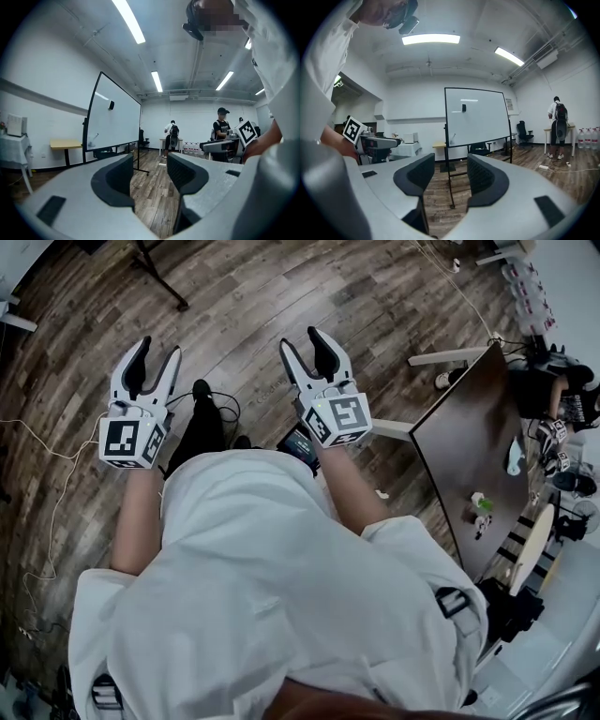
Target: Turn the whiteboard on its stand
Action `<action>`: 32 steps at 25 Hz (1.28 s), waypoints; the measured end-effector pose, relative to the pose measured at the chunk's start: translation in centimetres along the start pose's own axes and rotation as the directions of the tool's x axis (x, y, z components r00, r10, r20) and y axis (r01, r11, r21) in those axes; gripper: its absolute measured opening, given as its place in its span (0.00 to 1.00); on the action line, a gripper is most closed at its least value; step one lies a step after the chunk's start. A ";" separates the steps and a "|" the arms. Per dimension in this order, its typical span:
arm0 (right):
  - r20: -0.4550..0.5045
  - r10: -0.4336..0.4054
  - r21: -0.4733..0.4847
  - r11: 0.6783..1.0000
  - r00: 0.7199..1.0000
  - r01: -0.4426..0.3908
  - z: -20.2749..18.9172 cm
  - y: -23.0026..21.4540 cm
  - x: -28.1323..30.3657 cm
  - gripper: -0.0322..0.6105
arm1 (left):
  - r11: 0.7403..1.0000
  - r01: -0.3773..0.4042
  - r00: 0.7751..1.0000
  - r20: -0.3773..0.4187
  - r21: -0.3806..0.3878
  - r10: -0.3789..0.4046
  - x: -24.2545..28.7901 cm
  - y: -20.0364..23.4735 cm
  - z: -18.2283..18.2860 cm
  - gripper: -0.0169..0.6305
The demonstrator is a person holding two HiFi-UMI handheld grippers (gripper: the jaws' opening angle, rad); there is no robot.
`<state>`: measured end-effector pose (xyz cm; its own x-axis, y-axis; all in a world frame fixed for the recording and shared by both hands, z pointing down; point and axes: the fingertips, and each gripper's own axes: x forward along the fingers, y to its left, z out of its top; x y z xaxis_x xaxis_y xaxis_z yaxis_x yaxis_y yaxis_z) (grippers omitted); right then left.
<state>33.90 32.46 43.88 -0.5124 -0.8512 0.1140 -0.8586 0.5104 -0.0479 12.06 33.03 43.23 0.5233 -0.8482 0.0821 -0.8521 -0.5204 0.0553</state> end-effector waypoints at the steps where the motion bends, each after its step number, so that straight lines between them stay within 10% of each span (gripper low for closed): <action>1: -0.004 -0.001 -0.001 1.000 1.000 0.001 0.0 -0.2 1.2 0.38 | 1.000 0.001 1.000 0.000 -0.005 -0.001 0.9 1.0 -0.1 0.35; 20: 0.008 0.025 -0.100 0.995 1.000 -0.024 7.0 -1.5 31.0 0.38 | 0.999 0.040 0.998 0.045 -0.021 -0.039 17.5 24.4 3.1 0.35; 32: -0.034 0.114 -0.122 0.986 0.993 -0.117 5.8 -5.7 42.1 0.37 | 0.999 0.000 1.000 0.029 -0.039 0.001 26.6 31.4 2.0 0.35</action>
<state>17.07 -7.02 43.19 -0.6061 -0.7827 0.1414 -0.7839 0.6179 0.0602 -0.75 -6.04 45.12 0.5224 -0.8511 0.0531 -0.8511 -0.5166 0.0938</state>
